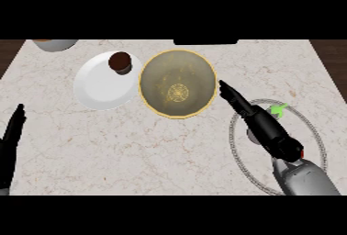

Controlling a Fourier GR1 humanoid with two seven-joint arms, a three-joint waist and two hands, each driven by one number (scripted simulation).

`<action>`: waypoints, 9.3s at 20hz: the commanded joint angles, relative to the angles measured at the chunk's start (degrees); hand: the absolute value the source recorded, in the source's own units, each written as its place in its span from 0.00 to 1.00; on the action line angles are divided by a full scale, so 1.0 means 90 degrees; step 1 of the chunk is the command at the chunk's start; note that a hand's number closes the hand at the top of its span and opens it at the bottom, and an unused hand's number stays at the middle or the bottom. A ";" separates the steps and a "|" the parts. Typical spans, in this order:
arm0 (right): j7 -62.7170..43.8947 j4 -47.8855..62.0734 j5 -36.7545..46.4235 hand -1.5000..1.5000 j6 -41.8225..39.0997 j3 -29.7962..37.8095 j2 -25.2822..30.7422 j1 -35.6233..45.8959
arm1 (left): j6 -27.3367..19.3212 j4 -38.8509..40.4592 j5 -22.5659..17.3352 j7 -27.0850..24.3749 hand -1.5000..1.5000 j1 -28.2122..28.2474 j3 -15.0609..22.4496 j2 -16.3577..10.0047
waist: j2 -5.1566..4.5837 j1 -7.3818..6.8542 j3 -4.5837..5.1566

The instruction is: Pick the tomato from the placemat and place it in the bowl

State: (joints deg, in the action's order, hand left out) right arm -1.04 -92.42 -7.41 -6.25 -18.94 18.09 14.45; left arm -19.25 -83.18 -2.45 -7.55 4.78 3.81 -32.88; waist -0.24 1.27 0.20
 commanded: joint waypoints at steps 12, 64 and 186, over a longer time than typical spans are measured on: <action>0.2265 -0.0446 0.0913 0.00 0.4160 0.2164 -0.1275 -0.2056 | 0.0341 -0.0627 -0.1046 0.0577 0.50 -0.0689 0.0736 0.1713 | 0.0121 0.0599 -0.0075; 0.0774 -0.2146 0.1176 0.00 0.2520 0.2637 -0.1517 -0.4776 | 0.1034 -0.0990 0.0137 0.1605 0.50 -0.1318 0.0614 0.2919 | 0.0034 -0.0115 -0.0023; 0.3713 0.7539 0.3947 0.00 -0.0229 0.1968 -0.1716 0.5365 | 0.1846 -0.0528 0.0738 0.1454 0.50 -0.1622 -0.0013 0.3351 | -0.0076 -0.0399 -0.0027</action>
State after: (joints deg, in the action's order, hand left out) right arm 26.19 -27.92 31.25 -8.37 -4.90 2.92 62.48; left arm -3.14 -88.22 3.92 5.28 -9.74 3.61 -2.18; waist -0.79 -2.22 -0.03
